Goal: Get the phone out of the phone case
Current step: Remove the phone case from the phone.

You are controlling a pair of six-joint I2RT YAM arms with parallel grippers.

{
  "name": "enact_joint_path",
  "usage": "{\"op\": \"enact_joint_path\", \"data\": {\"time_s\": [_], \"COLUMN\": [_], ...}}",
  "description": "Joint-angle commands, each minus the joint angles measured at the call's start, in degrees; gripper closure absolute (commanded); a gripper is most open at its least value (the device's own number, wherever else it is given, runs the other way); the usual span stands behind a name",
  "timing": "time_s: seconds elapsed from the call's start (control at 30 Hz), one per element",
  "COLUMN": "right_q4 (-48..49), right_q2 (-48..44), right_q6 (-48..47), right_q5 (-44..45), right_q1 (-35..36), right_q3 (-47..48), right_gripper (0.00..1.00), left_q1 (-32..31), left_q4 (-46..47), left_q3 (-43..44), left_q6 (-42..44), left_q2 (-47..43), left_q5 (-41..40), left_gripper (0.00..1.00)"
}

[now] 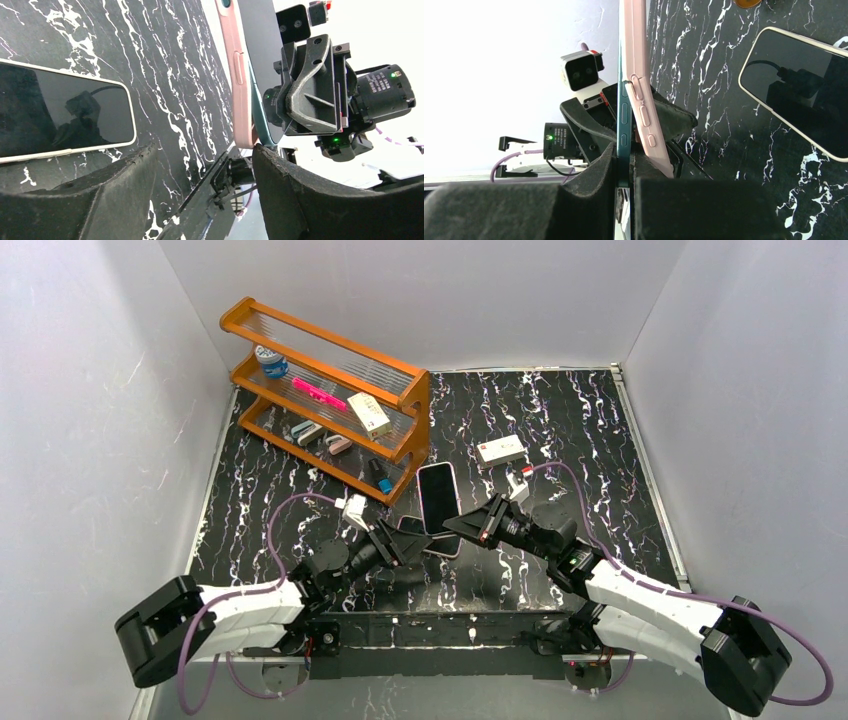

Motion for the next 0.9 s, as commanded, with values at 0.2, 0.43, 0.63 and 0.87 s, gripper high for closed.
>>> {"op": "enact_joint_path", "data": {"time_s": [0.2,0.43,0.63,0.87], "right_q4": [7.05,6.52,6.35,5.41], "right_q2": [-0.25,-0.36,-0.04,-0.06], "right_q6": [0.70,0.93,0.64,0.44], "right_q5": [-6.46,-8.69,-8.90,-9.48], "right_q1": [0.33,0.36,0.30,0.34], "right_q3": [1.33,1.42,1.12,0.97], "right_gripper": [0.99,0.99,0.99,0.99], "left_q1": [-0.19,0.63,1.80,2.75], "left_q4": [12.79,19.04,28.25,31.82], "left_q3": [4.43,5.45,4.68,4.81], "left_q6": [-4.05,-3.83,-5.91,-7.35], "left_q2": [5.49,9.08,12.58,14.15], "left_q5": [-3.08,-2.66,-2.48,-2.70], "left_gripper": [0.38,0.43,0.43,0.50]}}
